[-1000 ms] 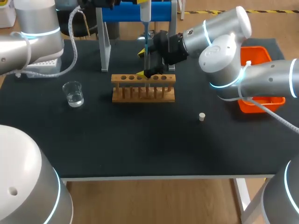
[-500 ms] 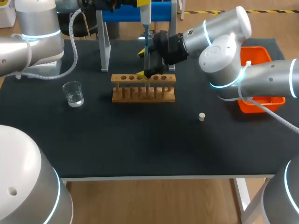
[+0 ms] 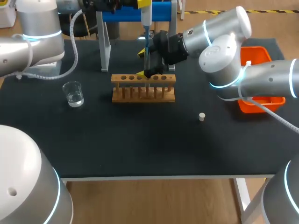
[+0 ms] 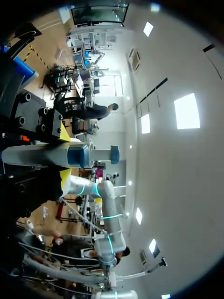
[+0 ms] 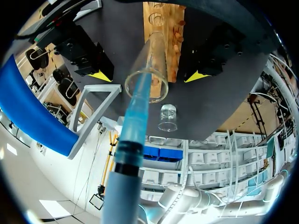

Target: Invert the test tube, pick up the pipette, mount the tip to pipette, aspirate from beaker and dispense into the tube, eject the tip, return the pipette, and cap with the stopper.

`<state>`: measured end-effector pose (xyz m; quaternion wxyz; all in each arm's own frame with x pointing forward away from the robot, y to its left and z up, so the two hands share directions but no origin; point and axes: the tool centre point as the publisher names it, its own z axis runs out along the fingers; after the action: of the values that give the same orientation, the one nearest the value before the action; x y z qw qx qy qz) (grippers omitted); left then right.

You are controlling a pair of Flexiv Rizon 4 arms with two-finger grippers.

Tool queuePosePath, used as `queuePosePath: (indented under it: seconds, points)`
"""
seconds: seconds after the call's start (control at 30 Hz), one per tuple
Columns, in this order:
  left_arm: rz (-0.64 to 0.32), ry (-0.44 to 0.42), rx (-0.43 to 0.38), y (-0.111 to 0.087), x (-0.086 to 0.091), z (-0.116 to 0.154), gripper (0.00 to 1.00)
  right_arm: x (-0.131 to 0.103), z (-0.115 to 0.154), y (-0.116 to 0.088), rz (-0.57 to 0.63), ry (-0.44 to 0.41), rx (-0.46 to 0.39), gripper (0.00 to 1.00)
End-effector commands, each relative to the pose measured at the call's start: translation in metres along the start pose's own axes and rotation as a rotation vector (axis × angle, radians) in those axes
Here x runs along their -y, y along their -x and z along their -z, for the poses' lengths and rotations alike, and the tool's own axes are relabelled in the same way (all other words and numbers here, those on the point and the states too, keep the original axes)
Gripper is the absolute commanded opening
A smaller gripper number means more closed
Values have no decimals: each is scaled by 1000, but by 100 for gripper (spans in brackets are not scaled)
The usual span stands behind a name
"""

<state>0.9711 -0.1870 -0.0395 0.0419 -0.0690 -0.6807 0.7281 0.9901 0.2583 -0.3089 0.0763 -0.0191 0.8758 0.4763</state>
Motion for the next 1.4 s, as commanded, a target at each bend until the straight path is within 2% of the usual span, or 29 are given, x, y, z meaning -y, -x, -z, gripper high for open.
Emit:
queuePosePath:
  seconds: [0.03, 1.4]
  points:
    - [-2, -1, -9, 3, -1, 1, 0, 0, 0, 0, 0, -2, -1, 100]
    - [-45, 6, -26, -3, -10, -1, 0, 1, 3, 0, -5, 2, 3, 100]
